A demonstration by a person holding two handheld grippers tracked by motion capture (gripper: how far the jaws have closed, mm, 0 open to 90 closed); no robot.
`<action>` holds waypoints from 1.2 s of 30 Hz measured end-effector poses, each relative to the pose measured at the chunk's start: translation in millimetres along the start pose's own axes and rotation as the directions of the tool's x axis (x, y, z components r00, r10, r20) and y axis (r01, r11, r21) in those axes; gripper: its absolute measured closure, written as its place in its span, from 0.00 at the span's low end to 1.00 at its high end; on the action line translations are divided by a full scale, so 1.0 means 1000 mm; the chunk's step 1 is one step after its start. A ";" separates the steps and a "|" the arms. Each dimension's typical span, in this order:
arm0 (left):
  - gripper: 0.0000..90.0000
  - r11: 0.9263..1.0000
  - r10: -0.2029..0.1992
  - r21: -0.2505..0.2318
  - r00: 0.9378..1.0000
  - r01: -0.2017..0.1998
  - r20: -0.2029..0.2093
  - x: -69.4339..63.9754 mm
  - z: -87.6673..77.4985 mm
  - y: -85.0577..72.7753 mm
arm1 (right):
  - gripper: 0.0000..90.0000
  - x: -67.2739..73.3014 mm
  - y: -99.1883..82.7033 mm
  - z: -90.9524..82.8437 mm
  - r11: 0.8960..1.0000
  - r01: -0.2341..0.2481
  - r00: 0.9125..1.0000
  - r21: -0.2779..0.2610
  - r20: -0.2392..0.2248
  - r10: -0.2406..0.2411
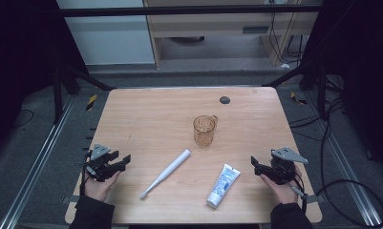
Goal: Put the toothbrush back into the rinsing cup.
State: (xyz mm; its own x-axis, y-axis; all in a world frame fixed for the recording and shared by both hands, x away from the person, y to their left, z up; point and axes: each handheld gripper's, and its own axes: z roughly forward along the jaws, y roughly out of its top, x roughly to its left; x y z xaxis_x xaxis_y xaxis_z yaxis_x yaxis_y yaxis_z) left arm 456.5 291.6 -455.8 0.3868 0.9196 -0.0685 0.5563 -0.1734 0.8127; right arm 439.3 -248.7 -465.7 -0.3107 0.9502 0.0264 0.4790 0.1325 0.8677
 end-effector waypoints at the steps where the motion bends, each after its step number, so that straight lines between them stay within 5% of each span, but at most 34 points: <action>1: 0.53 1.000 0.008 0.009 1.000 -0.009 0.006 -0.002 0.000 0.000 | 0.21 0.001 -0.001 0.000 1.000 0.005 1.000 0.003 -0.005 -0.005; 8: 0.67 0.998 0.031 0.053 0.998 -0.034 0.057 -0.015 0.003 0.001 | 0.25 0.010 -0.003 0.001 0.999 0.042 0.999 0.024 -0.023 -0.041; 20: 0.87 0.981 0.115 0.138 0.982 -0.136 0.148 -0.042 0.016 -0.002 | 0.28 0.011 -0.007 0.004 0.997 0.046 0.998 0.057 -0.051 -0.043; 36: 0.99 0.946 0.184 0.220 0.952 -0.239 0.245 -0.070 0.024 -0.011 | 0.30 0.009 -0.010 0.007 0.995 0.049 0.997 0.081 -0.064 -0.044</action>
State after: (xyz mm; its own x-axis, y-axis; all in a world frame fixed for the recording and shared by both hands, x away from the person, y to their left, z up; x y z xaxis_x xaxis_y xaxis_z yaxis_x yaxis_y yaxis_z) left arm 440.9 220.3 -473.6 0.6506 0.7573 -0.0574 0.5955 -0.4618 0.6573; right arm 437.2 -239.1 -477.7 -0.3835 0.9233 0.0199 0.5284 0.2017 0.8247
